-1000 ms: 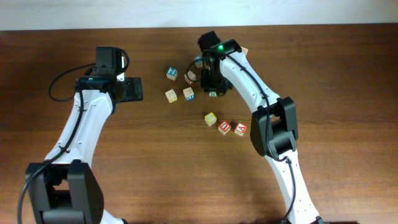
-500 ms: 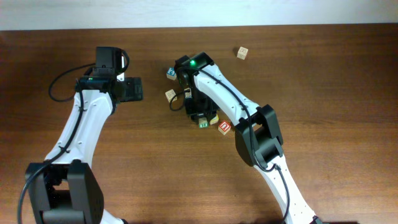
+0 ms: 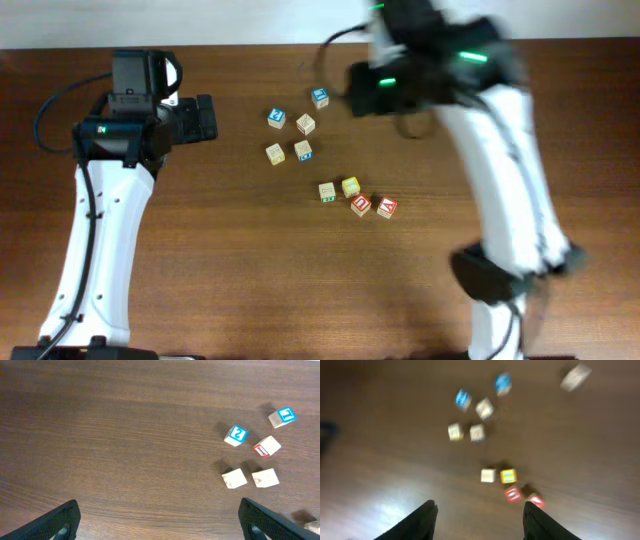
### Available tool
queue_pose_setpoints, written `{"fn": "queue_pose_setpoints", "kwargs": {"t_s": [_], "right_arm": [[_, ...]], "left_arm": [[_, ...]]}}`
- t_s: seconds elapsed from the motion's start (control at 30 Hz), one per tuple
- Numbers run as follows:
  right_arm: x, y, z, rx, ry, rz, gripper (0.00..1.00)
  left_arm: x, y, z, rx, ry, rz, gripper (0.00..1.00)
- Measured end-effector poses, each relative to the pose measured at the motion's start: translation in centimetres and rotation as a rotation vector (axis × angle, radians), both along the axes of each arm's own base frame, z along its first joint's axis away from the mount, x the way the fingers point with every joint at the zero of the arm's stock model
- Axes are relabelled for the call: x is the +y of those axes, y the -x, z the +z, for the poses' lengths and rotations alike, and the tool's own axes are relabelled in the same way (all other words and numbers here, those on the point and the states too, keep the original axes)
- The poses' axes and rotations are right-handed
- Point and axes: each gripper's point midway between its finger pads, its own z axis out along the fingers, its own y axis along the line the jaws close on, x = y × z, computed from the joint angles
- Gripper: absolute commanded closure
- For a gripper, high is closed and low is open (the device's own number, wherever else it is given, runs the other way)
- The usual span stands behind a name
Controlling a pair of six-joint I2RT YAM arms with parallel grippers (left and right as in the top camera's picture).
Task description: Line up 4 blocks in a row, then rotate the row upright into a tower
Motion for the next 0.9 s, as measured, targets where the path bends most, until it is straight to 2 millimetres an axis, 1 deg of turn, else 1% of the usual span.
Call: {"fn": "queue_pose_setpoints", "kwargs": {"t_s": [0.03,0.07,0.1,0.13,0.17,0.2,0.23,0.27,0.3,0.33,0.37,0.4,0.43,0.5,0.6,0.67,0.73,0.83,0.9], "right_arm": [[-2.0,1.3,3.0,-0.069,-0.014,-0.042,0.44],[-3.6,2.8,4.9,-0.111,-0.020,-0.071,0.45],[-4.6,3.7,5.4,-0.118,-0.016,-0.095,0.45],[-5.2,4.3,4.8,-0.090,-0.006,-0.116,0.45],[-5.9,4.6,2.7,-0.012,0.026,-0.143,0.45],[-6.4,4.2,-1.1,0.100,0.076,-0.181,0.45],[-6.3,3.6,-5.5,0.219,0.130,-0.189,0.48],[-5.8,2.1,-8.4,0.243,0.141,-0.192,0.53],[-5.4,1.2,-11.8,0.278,0.159,-0.191,0.63],[-5.4,1.1,-14.9,0.329,0.180,-0.196,0.76],[-5.0,0.2,-17.1,0.324,0.182,-0.185,0.79],[-5.0,0.0,-18.0,0.321,0.189,-0.168,0.84],[-4.6,-1.0,-19.3,0.288,0.183,-0.149,0.87],[-4.3,-1.7,-21.8,0.281,0.206,-0.092,0.90],[-4.1,-2.3,-25.2,0.300,0.252,-0.004,0.91],[-3.4,-3.0,-27.5,0.307,0.253,0.066,0.91],[-2.7,-3.2,-29.7,0.328,0.244,0.112,0.91],[-1.7,-3.2,-31.2,0.346,0.205,0.156,0.92],[-1.1,-2.6,-32.0,0.386,0.169,0.175,0.93]], "left_arm": [[-0.1,0.1,-0.1,0.006,0.005,-0.004,0.01],[-0.2,0.1,-0.2,0.009,0.010,-0.008,0.01],[-0.3,0.2,-0.2,0.011,0.013,-0.011,0.01],[-0.3,0.2,-0.2,0.012,0.014,-0.011,0.01],[-0.3,0.2,-0.2,0.012,0.015,-0.013,0.00],[-0.4,0.2,-0.2,0.012,0.016,-0.013,0.00],[-0.4,0.1,-0.2,0.009,0.016,-0.013,0.00],[-0.4,0.1,-0.2,0.008,0.016,-0.014,0.00],[-0.4,0.1,-0.1,0.006,0.016,-0.014,0.00],[-0.4,-0.1,-0.1,0.001,0.017,-0.014,0.01],[-0.4,-0.1,-0.2,0.004,0.018,-0.015,0.01],[-0.4,-0.1,-0.2,0.004,0.018,-0.015,0.01],[-0.4,-0.2,-0.4,0.010,0.018,-0.015,0.01],[-0.4,-0.4,-1.1,0.027,0.018,-0.015,0.01],[-0.4,-0.7,-2.0,0.049,0.017,-0.014,0.01],[-0.4,-0.8,-2.0,0.046,0.017,-0.015,0.01],[-0.4,-0.8,-2.0,0.045,0.017,-0.014,0.01],[-0.4,-0.8,-2.0,0.046,0.017,-0.014,0.01],[-0.4,-0.8,-2.0,0.046,0.017,-0.015,0.00]]}}
